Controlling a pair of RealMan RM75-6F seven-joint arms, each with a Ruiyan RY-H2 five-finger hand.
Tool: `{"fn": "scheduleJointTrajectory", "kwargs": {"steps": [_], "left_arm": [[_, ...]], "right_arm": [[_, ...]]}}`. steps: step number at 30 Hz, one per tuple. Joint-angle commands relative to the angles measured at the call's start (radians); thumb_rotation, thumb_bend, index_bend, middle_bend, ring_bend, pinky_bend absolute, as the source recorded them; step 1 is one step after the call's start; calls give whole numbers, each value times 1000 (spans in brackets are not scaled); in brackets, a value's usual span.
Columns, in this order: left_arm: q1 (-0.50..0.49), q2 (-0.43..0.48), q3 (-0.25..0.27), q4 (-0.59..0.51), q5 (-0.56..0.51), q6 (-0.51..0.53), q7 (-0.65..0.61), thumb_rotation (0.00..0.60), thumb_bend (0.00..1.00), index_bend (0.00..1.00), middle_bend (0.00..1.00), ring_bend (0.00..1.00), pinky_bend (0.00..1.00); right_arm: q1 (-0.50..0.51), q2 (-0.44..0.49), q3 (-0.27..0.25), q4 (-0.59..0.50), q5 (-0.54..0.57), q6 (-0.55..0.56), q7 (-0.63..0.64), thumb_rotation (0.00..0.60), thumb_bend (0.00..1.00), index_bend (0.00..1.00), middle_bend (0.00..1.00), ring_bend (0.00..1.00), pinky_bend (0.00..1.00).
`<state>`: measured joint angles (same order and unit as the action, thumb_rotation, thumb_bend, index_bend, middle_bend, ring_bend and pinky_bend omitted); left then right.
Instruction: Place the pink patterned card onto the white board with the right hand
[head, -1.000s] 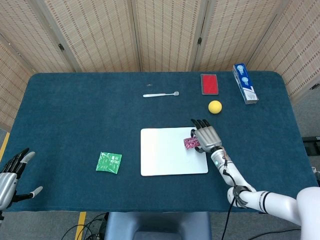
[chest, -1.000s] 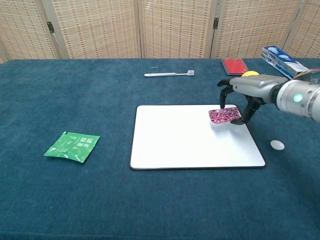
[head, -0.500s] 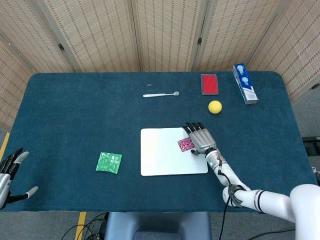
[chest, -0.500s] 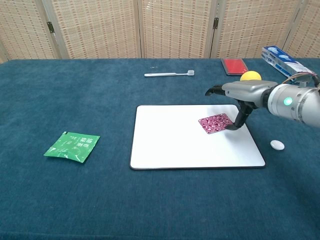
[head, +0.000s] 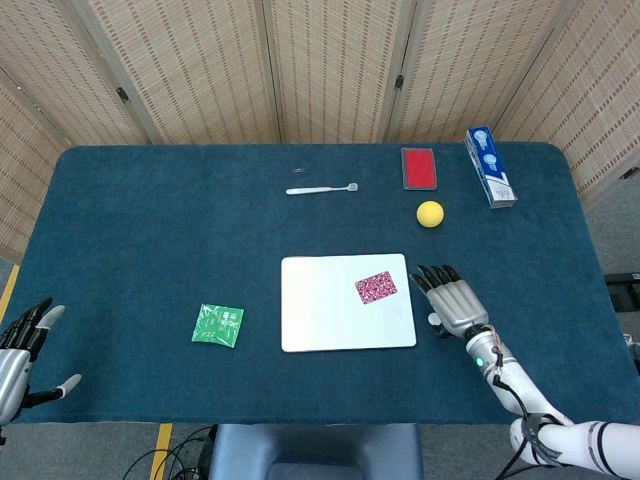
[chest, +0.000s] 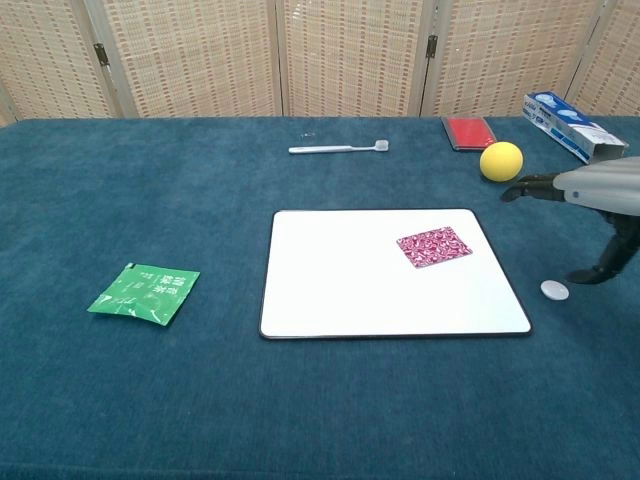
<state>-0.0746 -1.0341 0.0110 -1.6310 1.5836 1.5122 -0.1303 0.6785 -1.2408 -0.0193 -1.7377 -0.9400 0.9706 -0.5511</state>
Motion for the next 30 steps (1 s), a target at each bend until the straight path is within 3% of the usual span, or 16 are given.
{"fn": "scheduleJointTrajectory", "kwargs": {"steps": [1, 4, 7, 18, 30], "left_arm": [[1, -2, 0, -4, -1, 0, 6, 600, 211, 0, 0, 0, 151], [2, -3, 1, -6, 4, 3, 8, 600, 211, 0, 0, 0, 151], [2, -4, 2, -6, 4, 0, 12, 600, 210, 0, 0, 0, 151], [-1, -1, -2, -2, -7, -9, 0, 600, 211, 0, 0, 0, 151], [-1, 1, -4, 4, -16, -15, -8, 600, 211, 0, 0, 0, 151]], "right_arm": [[-17, 14, -29, -2, 5, 20, -45, 600, 167, 88, 0, 0, 0], [-23, 1, -35, 17, 28, 12, -50, 600, 168, 224, 0, 0, 0], [-24, -26, -34, 66, 38, -7, -42, 600, 171, 280, 0, 0, 0], [-15, -99, -17, 169, 20, -65, 2, 600, 179, 303, 0, 0, 0], [-26, -140, -15, 218, -35, -53, 13, 600, 208, 378, 8, 0, 0]]}}
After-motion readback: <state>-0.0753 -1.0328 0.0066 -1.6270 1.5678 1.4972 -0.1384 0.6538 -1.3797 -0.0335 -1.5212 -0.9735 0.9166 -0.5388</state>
